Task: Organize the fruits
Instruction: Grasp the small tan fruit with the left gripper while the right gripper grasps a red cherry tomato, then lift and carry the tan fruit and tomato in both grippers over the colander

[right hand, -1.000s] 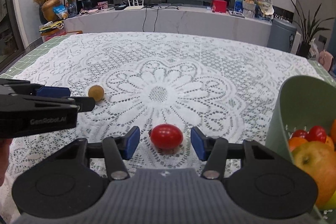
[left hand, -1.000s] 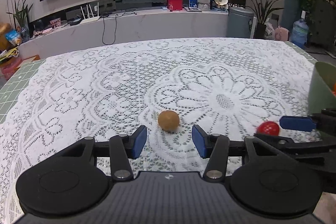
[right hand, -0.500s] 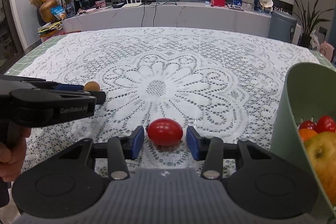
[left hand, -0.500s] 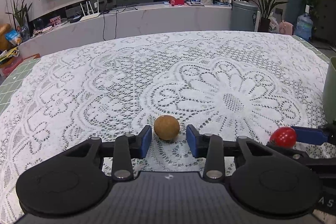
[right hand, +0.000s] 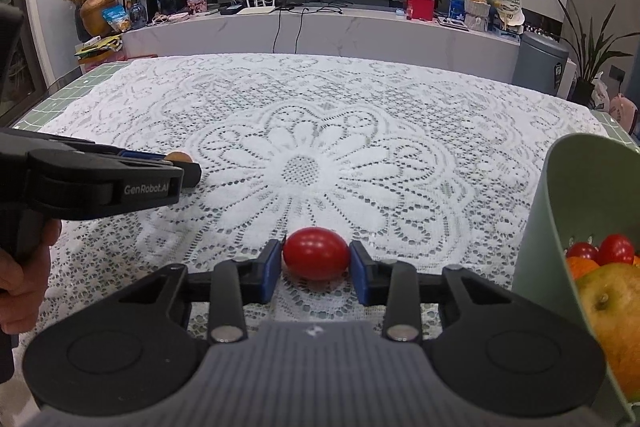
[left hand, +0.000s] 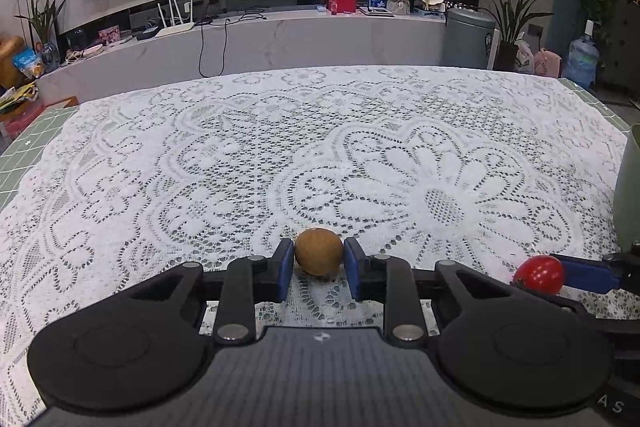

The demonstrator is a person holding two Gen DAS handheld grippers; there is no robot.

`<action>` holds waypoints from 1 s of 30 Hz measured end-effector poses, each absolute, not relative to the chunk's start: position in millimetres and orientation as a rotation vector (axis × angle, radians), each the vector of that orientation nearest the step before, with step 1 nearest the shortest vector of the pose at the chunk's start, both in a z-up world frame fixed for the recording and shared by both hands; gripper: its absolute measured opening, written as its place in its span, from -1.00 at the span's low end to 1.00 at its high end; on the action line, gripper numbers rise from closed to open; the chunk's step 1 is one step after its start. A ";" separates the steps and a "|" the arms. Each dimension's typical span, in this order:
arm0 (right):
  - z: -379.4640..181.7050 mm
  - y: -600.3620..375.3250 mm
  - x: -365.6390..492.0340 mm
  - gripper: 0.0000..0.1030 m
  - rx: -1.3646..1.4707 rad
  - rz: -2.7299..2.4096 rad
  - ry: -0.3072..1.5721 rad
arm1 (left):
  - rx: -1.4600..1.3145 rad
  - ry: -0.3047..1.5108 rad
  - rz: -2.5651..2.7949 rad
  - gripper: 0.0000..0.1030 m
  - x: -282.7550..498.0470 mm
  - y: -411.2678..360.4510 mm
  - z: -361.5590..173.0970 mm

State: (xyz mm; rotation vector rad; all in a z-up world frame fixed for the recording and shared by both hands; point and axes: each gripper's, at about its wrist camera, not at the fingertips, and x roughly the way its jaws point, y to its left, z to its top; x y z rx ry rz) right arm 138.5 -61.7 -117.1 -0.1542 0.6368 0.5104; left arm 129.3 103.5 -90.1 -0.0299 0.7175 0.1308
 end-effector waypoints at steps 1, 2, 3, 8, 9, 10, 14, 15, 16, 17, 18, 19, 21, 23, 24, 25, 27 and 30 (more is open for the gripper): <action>-115.7 -61.5 136.8 -0.34 -0.156 0.513 0.634 | -0.032 0.715 0.127 -0.42 127.6 102.8 -88.4; -114.7 -61.6 134.8 -0.34 -0.157 0.516 0.632 | -0.035 0.712 0.125 -0.42 125.5 102.0 -86.8; -113.6 -61.7 132.9 -0.34 -0.158 0.519 0.629 | -0.038 0.708 0.122 -0.42 122.9 100.8 -84.9; -106.3 -63.7 123.6 -0.35 -0.158 0.529 0.615 | -0.046 0.705 0.103 -0.42 108.8 92.3 -76.4; -104.9 -64.4 121.2 -0.35 -0.159 0.531 0.613 | -0.050 0.705 0.099 -0.42 105.7 90.7 -74.7; -104.4 -66.0 118.5 -0.35 -0.161 0.532 0.611 | -0.057 0.704 0.095 -0.42 102.9 89.4 -73.0; -97.6 -71.0 105.3 -0.35 -0.177 0.540 0.595 | -0.071 0.695 0.074 -0.42 89.8 82.3 -64.6; -94.8 -72.3 102.4 -0.35 -0.180 0.541 0.591 | -0.066 0.693 0.069 -0.42 85.9 79.9 -62.1; -92.0 -74.8 98.3 -0.35 -0.184 0.543 0.583 | -0.063 0.690 0.065 -0.42 82.8 78.1 -59.9; -89.8 -76.9 94.7 -0.35 -0.187 0.544 0.577 | -0.060 0.689 0.061 -0.42 79.5 76.0 -57.5; -86.7 -79.8 90.3 -0.35 -0.191 0.546 0.568 | -0.056 0.690 0.056 -0.42 76.7 74.3 -55.5; -84.2 -81.7 87.0 -0.35 -0.195 0.547 0.561 | -0.051 0.693 0.053 -0.42 74.9 72.2 -53.8; -78.8 -87.9 79.4 -0.35 -0.203 0.549 0.546 | -0.042 0.695 0.048 -0.42 69.9 68.4 -50.1; -73.6 -94.4 72.7 -0.35 -0.204 0.549 0.532 | -0.042 0.695 0.035 -0.42 64.9 64.5 -46.0; -70.9 -97.8 69.0 -0.35 -0.201 0.550 0.526 | -0.045 0.695 0.030 -0.42 62.2 62.6 -44.2; -68.8 -100.9 66.5 -0.35 -0.199 0.550 0.522 | -0.047 0.694 0.024 -0.42 59.6 60.3 -41.8; -64.2 -106.1 61.0 -0.35 -0.198 0.551 0.511 | -0.045 0.689 0.015 -0.42 54.3 54.5 -36.8; -58.3 -114.7 51.4 -0.35 -0.195 0.553 0.492 | -0.026 0.678 0.003 -0.42 47.9 45.0 -28.2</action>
